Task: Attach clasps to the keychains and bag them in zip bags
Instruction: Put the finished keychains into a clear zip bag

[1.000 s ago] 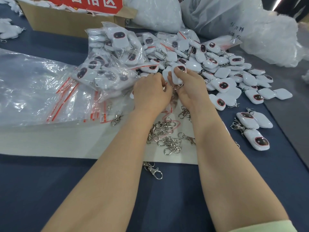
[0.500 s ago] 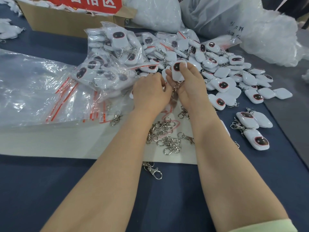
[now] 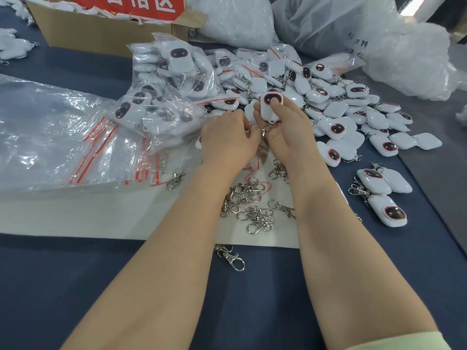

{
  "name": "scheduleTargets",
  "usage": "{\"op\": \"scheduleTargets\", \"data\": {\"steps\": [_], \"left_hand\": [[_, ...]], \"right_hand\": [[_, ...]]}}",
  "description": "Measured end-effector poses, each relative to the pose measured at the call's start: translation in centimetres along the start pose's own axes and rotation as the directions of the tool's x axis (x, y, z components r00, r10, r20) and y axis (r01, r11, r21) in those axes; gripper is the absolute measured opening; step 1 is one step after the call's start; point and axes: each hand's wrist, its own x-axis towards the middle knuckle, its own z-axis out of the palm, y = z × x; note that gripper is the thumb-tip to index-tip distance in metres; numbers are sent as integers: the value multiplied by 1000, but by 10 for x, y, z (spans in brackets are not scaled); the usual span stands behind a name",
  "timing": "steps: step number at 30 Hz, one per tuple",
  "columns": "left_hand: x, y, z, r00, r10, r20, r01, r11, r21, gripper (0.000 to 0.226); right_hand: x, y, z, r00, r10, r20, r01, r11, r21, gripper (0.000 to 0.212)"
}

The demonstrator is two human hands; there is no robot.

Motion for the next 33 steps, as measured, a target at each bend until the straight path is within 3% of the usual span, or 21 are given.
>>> {"op": "scheduleTargets", "data": {"steps": [5, 11, 14, 17, 20, 24, 28, 29, 30, 33], "left_hand": [[1, 4, -5, 999, 23, 22, -24, 1000, 18, 26], [0, 9, -8, 999, 23, 40, -28, 990, 141, 40], [0, 9, -9, 998, 29, 54, -38, 984, 173, 31], [1, 9, -9, 999, -21, 39, 20, 999, 43, 33], [1, 10, -13, 986, -156, -53, 139, 962, -235, 27], [4, 9, -17, 939, -329, -100, 237, 830, -505, 16], [5, 10, -21, 927, -361, -101, 225, 751, -621, 20], [5, 12, -22, 930, -351, -112, 207, 750, -628, 22], [4, 13, -22, 934, -337, -123, 190, 756, -626, 23], [3, 17, -22, 945, -287, -155, 141, 788, -599, 23]], "right_hand": [[-3, 1, 3, 999, -44, 19, 47, 985, -163, 36], [-1, -4, 5, 995, -92, -26, 84, 974, -208, 32], [3, -6, 9, 987, -133, -91, 96, 939, -329, 27], [3, -9, 14, 973, -202, -107, 118, 846, -519, 13], [-1, -17, 18, 961, -272, -52, 144, 652, -744, 14], [-9, -31, 25, 989, -149, 19, 106, 608, -786, 28], [-17, -41, 27, 991, 20, 132, 118, 319, -940, 21], [-18, -41, 27, 989, 51, 140, 118, 303, -946, 20], [-19, -39, 27, 987, 73, 142, 108, 346, -932, 16], [-18, -33, 31, 979, 125, 158, 48, 620, -783, 16]]}}
